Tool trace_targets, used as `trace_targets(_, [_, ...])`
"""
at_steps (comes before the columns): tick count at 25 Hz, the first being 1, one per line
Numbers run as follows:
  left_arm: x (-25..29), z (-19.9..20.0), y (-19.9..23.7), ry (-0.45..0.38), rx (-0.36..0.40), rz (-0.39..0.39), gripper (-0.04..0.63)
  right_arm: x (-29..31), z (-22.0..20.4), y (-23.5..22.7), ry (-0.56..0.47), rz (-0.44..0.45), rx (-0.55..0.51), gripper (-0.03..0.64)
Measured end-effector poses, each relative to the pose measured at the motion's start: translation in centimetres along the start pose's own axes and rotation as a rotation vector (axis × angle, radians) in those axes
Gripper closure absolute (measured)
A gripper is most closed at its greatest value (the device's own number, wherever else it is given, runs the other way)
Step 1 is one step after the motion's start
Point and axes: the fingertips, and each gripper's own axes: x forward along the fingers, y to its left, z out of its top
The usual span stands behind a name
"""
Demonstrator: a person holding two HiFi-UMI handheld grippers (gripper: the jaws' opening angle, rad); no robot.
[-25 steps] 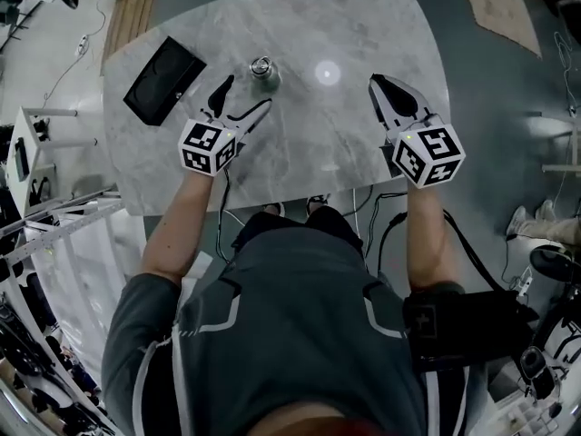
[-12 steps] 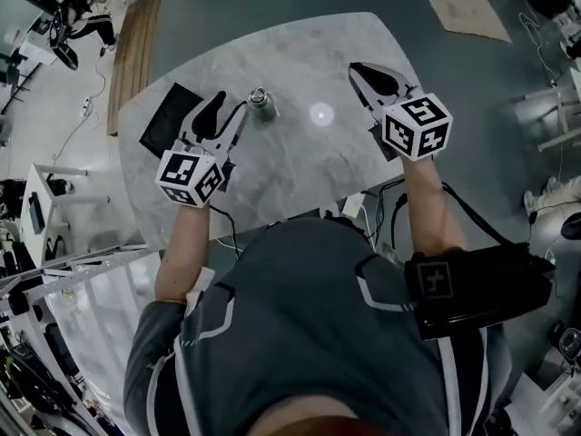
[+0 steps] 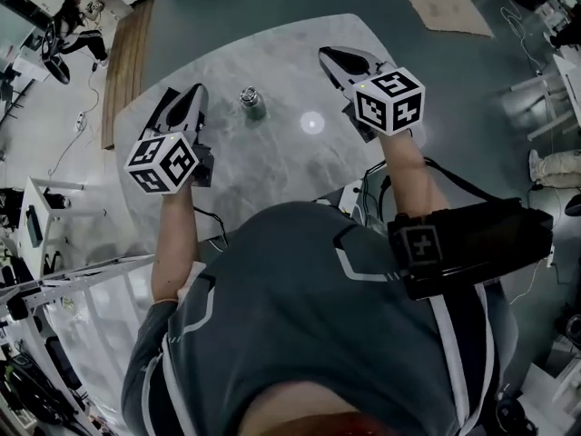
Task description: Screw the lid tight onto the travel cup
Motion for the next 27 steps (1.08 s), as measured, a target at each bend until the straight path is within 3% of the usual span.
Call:
trace_targets(5, [-1.1, 0.6, -0.1, 0.025, 0.063, 0.041, 0.586, -0.5, 0.9, 1.0, -0.008, -0.002, -0.013, 0.588])
trace_targets(8, [-1.1, 0.2, 0.8, 0.044, 0.054, 0.088, 0.586, 0.1, 0.8, 0.8, -0.003, 0.002, -0.007, 0.588])
trace_targets(13, [-1.5, 0.9, 0.5, 0.012, 0.052, 0.099, 0.586, 0.0, 0.6, 0.7, -0.001, 0.006, 0.002, 0.588])
trace_targets(20, [-1.0, 1.0, 3.0, 0.033, 0.105, 0.284, 0.586, 0.3, 0.6, -0.6, -0.004, 0.003, 0.000, 0.588])
trace_targets(27, [-2.2, 0.7, 3.1, 0.024, 0.091, 0.282, 0.586, 0.3, 0.2, -0.1, 0.010, 0.004, -0.006, 0.588])
